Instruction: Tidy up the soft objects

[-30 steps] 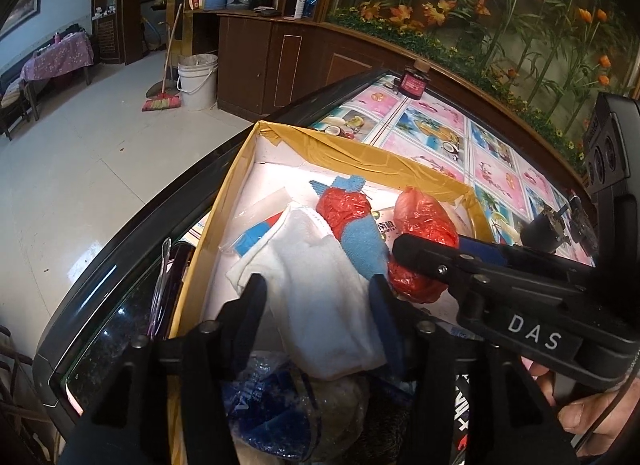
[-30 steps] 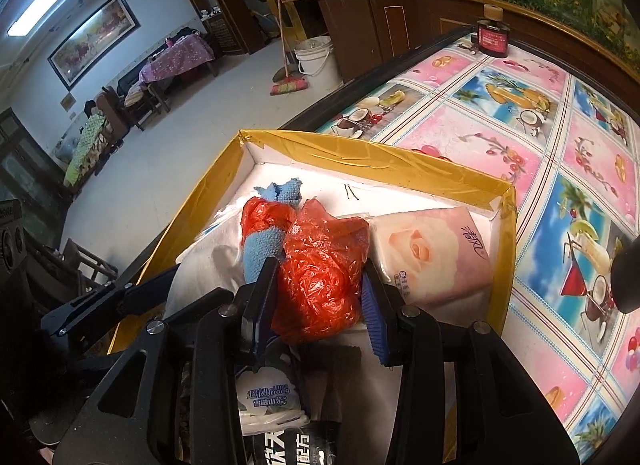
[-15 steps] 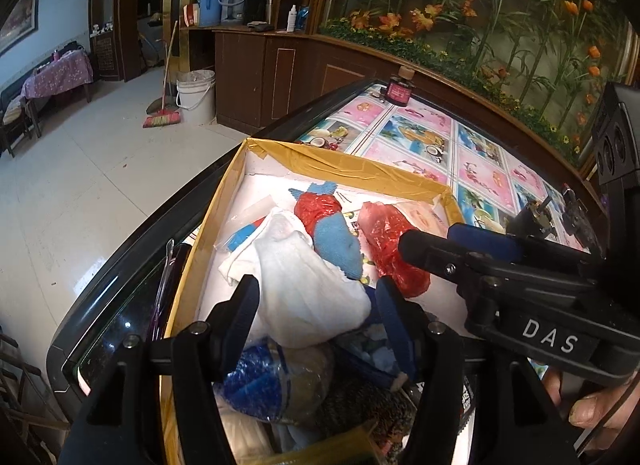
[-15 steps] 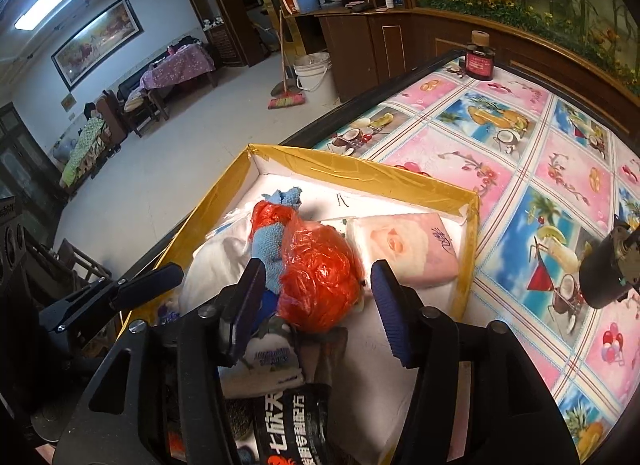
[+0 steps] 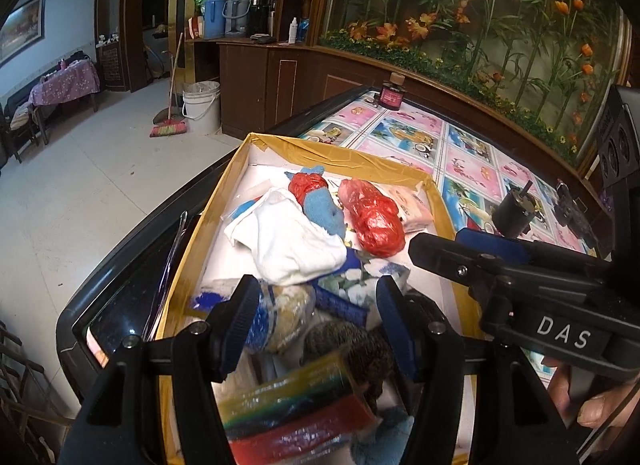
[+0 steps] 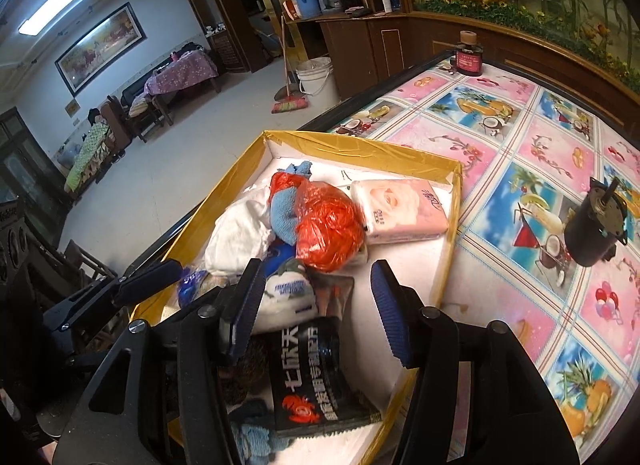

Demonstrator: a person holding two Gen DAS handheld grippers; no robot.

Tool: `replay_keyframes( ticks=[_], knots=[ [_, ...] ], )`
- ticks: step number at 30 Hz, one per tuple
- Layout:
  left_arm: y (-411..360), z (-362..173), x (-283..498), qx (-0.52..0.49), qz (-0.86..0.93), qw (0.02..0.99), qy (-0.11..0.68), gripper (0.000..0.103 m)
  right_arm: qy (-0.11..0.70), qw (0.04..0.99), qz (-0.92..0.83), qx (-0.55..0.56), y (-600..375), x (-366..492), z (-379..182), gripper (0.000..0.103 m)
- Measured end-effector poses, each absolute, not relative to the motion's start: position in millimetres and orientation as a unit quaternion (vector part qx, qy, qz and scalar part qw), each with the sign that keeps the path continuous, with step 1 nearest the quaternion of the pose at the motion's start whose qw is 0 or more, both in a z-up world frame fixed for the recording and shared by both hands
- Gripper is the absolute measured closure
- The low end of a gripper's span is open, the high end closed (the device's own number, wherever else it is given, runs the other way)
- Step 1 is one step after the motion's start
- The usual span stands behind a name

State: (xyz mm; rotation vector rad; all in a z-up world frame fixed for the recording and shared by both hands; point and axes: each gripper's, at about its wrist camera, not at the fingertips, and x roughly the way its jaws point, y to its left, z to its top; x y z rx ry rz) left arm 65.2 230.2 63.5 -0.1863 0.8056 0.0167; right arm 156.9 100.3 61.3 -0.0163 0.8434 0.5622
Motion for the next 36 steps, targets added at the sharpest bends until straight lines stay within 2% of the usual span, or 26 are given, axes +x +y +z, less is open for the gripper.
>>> replay_keyframes(
  ticks=[10, 15, 26, 27, 29, 30, 32, 34, 36],
  knots=[
    [213.9, 72.5, 31.7, -0.075, 0.015, 0.928, 0.366, 0.042, 0.391, 0.879, 0.273, -0.006, 84.4, 120.3, 65.4, 0.047],
    [205.4, 71.2, 16.3, -0.068, 0.017, 0.932, 0.355, 0.037, 0.384, 0.882, 0.274, 0.001, 71.0, 101.5, 63.5, 0.047],
    [181.9, 60.3, -16.6, -0.033, 0.044, 0.942, 0.331, 0.036, 0.372, 0.884, 0.284, 0.011, 39.9, 67.2, 51.4, 0.047],
    [180.6, 60.4, -21.3, -0.032, 0.050, 0.943, 0.326, 0.035, 0.365, 0.886, 0.285, 0.009, 36.5, 61.7, 52.2, 0.047],
    [177.1, 61.2, -34.0, -0.029, 0.056, 0.947, 0.314, 0.022, 0.333, 0.898, 0.288, -0.006, 29.6, 43.5, 57.1, 0.047],
    [173.9, 61.6, -41.0, -0.023, 0.059, 0.949, 0.308, 0.021, 0.311, 0.906, 0.286, -0.021, 26.4, 31.7, 59.6, 0.047],
    [166.8, 61.9, -55.1, -0.001, 0.076, 0.952, 0.296, 0.021, 0.282, 0.916, 0.284, -0.040, 18.5, 11.6, 60.5, 0.044],
    [162.3, 62.4, -69.6, 0.011, 0.085, 0.956, 0.281, 0.021, 0.262, 0.918, 0.294, -0.040, 7.5, -4.9, 57.6, 0.027],
    [162.1, 63.3, -81.6, 0.007, 0.067, 0.959, 0.276, 0.021, 0.253, 0.918, 0.301, -0.054, -2.2, -17.5, 49.7, 0.027]
  ],
)
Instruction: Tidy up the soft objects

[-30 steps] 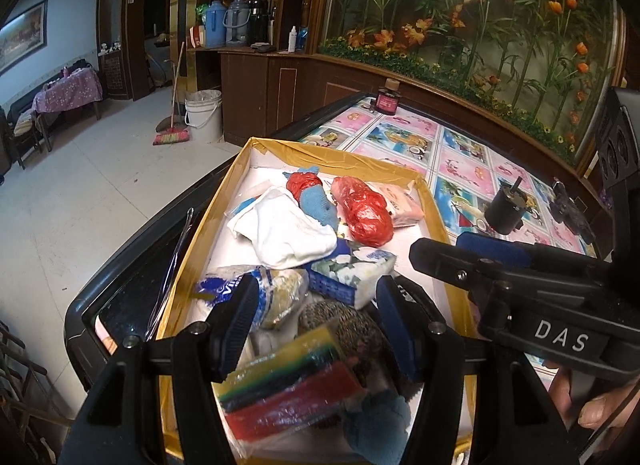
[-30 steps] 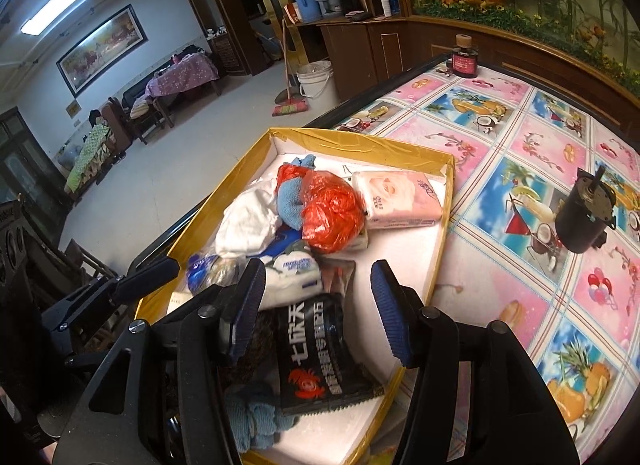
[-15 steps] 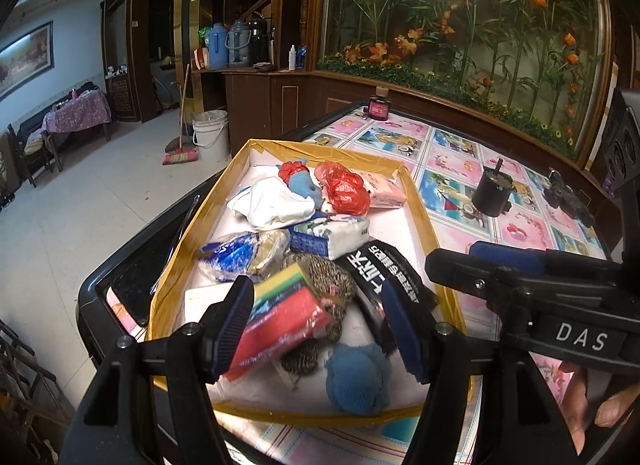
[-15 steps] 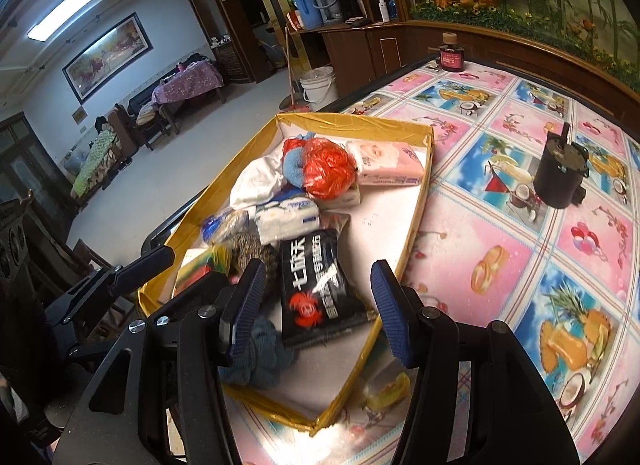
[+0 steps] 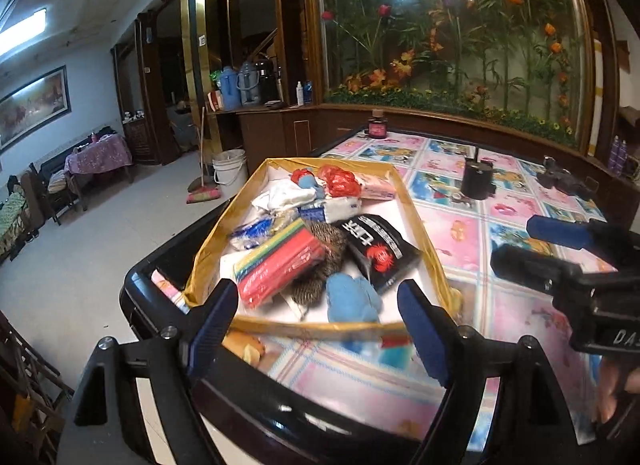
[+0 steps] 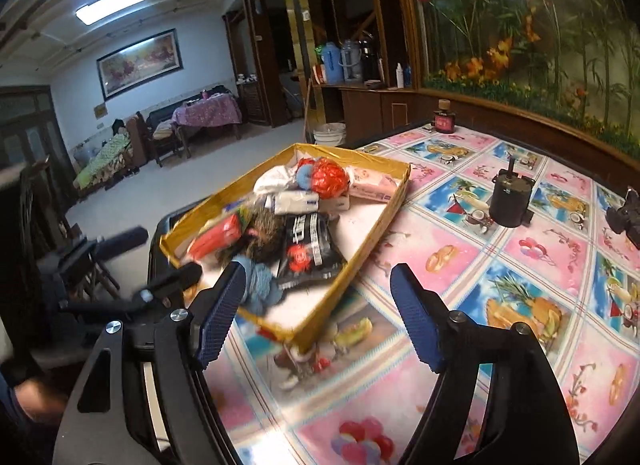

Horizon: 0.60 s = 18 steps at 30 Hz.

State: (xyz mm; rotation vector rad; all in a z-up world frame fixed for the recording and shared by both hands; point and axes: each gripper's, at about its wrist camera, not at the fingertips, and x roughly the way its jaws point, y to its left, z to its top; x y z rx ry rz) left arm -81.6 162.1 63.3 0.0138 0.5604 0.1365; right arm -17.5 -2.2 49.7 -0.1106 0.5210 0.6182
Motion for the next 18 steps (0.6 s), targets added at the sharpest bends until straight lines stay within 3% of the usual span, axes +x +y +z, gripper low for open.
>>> replay_keyframes(
  ticks=[5, 12, 18],
  knots=[
    [160.6, 62.9, -105.2, 0.000, 0.051, 0.958, 0.283, 0.021, 0.261, 0.913, 0.302, -0.081, -23.3, -28.8, 36.0, 0.027],
    [153.4, 56.1, -113.1, -0.008, 0.051, 0.950, 0.308, 0.021, 0.311, 0.907, 0.284, -0.009, -50.8, -5.8, 21.6, 0.027],
    [158.3, 48.5, -114.7, -0.025, 0.090, 0.943, 0.319, 0.021, 0.299, 0.906, 0.297, -0.046, -28.0, -19.5, 16.7, 0.027]
  ],
)
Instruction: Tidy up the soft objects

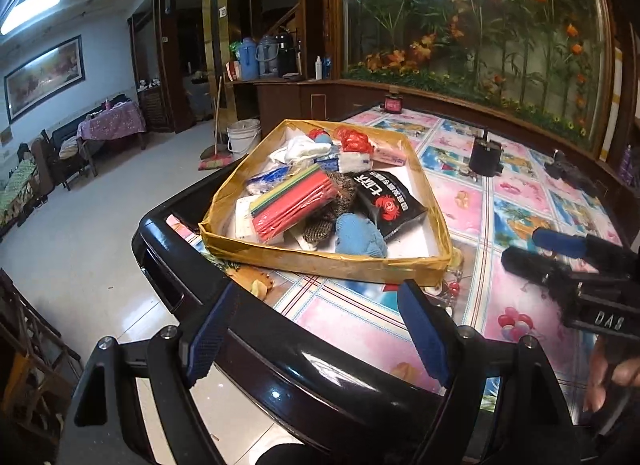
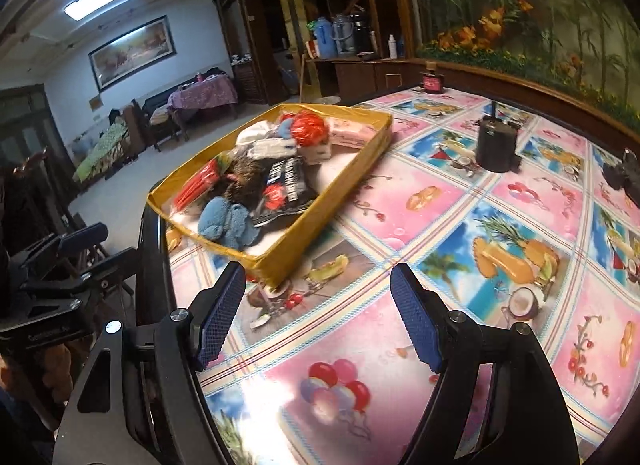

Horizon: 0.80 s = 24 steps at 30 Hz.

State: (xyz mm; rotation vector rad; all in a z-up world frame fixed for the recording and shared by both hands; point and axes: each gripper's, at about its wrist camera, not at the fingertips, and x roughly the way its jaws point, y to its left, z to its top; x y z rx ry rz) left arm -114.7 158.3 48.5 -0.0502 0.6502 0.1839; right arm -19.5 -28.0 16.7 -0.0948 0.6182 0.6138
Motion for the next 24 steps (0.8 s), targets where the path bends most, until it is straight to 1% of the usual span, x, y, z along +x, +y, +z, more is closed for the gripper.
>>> replay_keyframes(
  ticks=[3, 6, 10, 14, 17, 19, 24],
  knots=[
    [164.8, 48.3, -121.5, -0.028, 0.116, 0.945, 0.304, 0.021, 0.294, 0.903, 0.304, -0.076, -13.1, -28.7, 15.7, 0.027],
    [166.5, 57.9, -129.2, 0.004, 0.167, 0.945, 0.282, 0.021, 0.287, 0.900, 0.311, -0.106, 0.0, -34.6, 15.2, 0.027],
    [173.6, 73.7, -143.7, 0.024, 0.198, 0.950, 0.242, 0.021, 0.285, 0.897, 0.319, -0.107, 3.5, -33.0, 13.6, 0.027],
    [187.3, 69.8, -149.4, 0.004, 0.128, 0.965, 0.230, 0.021, 0.298, 0.894, 0.321, -0.092, -1.8, -26.2, 8.3, 0.027],
    [194.0, 66.5, -153.1, -0.027, 0.127, 0.970, 0.208, 0.021, 0.300, 0.899, 0.306, -0.089, -6.8, -20.6, 6.7, 0.027],
    [193.4, 64.4, -148.3, -0.033, 0.121, 0.968, 0.218, 0.021, 0.309, 0.903, 0.280, -0.102, -8.9, -14.9, 3.0, 0.027],
    [180.4, 58.6, -136.2, -0.006, 0.121, 0.961, 0.249, 0.021, 0.355, 0.897, 0.244, -0.105, -15.1, 4.6, -9.7, 0.027]
  ],
)
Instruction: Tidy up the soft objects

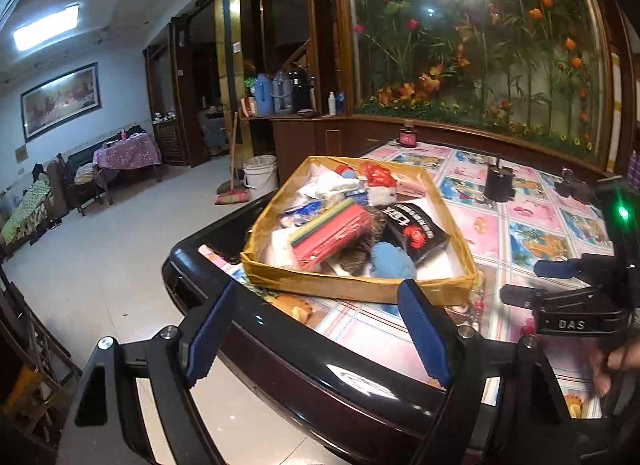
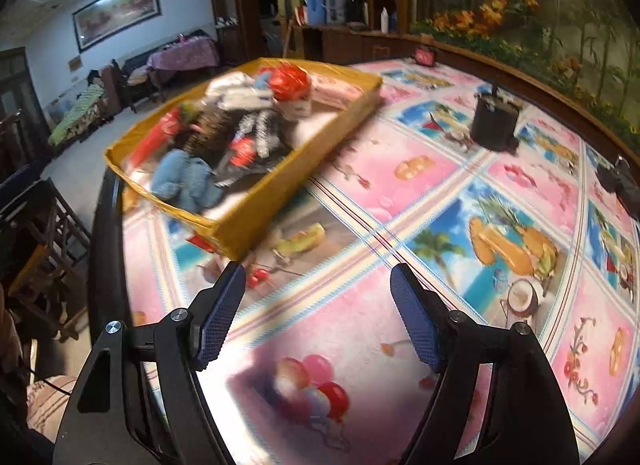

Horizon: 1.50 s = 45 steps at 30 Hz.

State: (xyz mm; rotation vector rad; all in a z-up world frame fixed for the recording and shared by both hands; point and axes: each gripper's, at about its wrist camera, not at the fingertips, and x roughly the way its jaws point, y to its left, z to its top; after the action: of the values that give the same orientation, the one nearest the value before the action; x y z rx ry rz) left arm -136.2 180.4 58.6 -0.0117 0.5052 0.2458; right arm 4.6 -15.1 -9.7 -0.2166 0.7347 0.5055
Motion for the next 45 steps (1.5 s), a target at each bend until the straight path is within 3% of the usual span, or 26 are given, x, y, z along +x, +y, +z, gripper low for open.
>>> replay_keyframes(
  ticks=[27, 30, 32, 33, 45],
  knots=[
    [164.3, 44.9, -122.5, -0.011, 0.130, 0.945, 0.299, 0.021, 0.392, 0.881, 0.235, -0.118, -30.5, 13.3, -23.3, 0.027],
    [163.4, 44.1, -124.3, -0.011, 0.133, 0.944, 0.302, 0.021, 0.396, 0.879, 0.231, -0.132, -26.8, 12.6, -25.3, 0.020],
    [163.0, 44.4, -126.6, -0.009, 0.136, 0.944, 0.302, 0.021, 0.400, 0.876, 0.229, -0.143, -23.3, 12.3, -27.8, 0.011],
    [163.4, 44.6, -126.9, -0.010, 0.136, 0.943, 0.302, 0.021, 0.406, 0.872, 0.230, -0.145, -22.0, 12.7, -29.7, 0.000],
    [184.9, 62.8, -124.2, -0.015, 0.127, 0.952, 0.279, 0.021, 0.407, 0.871, 0.232, -0.147, -21.5, 11.8, -30.1, 0.000]
  ],
)
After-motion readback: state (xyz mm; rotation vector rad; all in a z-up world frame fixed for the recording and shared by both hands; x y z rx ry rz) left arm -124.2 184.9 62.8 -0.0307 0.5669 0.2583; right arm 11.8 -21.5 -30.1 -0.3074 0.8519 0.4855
